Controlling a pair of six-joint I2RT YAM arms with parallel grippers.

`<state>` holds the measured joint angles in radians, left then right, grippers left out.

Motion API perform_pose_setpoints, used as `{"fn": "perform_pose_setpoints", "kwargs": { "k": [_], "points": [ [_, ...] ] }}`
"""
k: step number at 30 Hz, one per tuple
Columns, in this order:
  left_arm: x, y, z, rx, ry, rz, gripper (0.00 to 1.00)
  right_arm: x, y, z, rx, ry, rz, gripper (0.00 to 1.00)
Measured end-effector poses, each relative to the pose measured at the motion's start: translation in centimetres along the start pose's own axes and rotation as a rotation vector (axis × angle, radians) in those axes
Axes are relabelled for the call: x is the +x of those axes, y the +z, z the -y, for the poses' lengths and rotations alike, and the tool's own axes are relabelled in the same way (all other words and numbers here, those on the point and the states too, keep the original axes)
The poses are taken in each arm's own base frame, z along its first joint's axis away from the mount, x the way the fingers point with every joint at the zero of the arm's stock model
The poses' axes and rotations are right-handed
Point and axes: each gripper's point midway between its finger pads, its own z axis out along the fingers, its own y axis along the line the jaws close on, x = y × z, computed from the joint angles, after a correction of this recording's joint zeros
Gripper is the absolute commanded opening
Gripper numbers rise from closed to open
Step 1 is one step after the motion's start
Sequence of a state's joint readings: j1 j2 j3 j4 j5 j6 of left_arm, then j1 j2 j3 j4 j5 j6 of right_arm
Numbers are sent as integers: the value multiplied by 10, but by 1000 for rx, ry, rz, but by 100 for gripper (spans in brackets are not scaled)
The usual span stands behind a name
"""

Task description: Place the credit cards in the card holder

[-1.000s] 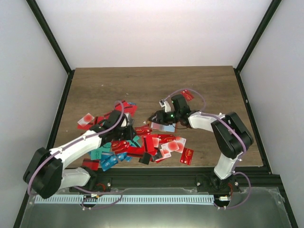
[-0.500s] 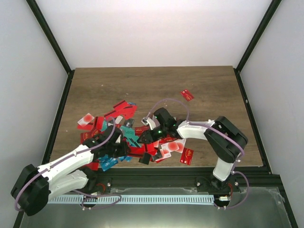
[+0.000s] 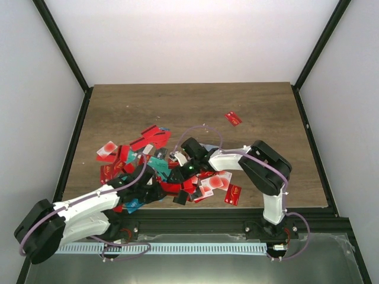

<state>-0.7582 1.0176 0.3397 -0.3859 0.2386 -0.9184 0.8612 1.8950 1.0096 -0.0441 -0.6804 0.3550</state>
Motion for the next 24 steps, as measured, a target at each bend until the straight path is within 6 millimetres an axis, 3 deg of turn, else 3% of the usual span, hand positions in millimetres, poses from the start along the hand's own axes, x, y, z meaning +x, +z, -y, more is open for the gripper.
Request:
{"fn": "perform_pose_setpoints", "kwargs": {
  "k": [3,12,24],
  "points": [
    [-3,4,6,29,-9,10,31,7,4,7,23,14,-25,44],
    [-14,9,12,54,-15,52,31,20,6,-1,14,19,-40,44],
    [-19,6,9,50,-18,100,31,43,4,-13,-116,192,-49,44]
  ]
}}
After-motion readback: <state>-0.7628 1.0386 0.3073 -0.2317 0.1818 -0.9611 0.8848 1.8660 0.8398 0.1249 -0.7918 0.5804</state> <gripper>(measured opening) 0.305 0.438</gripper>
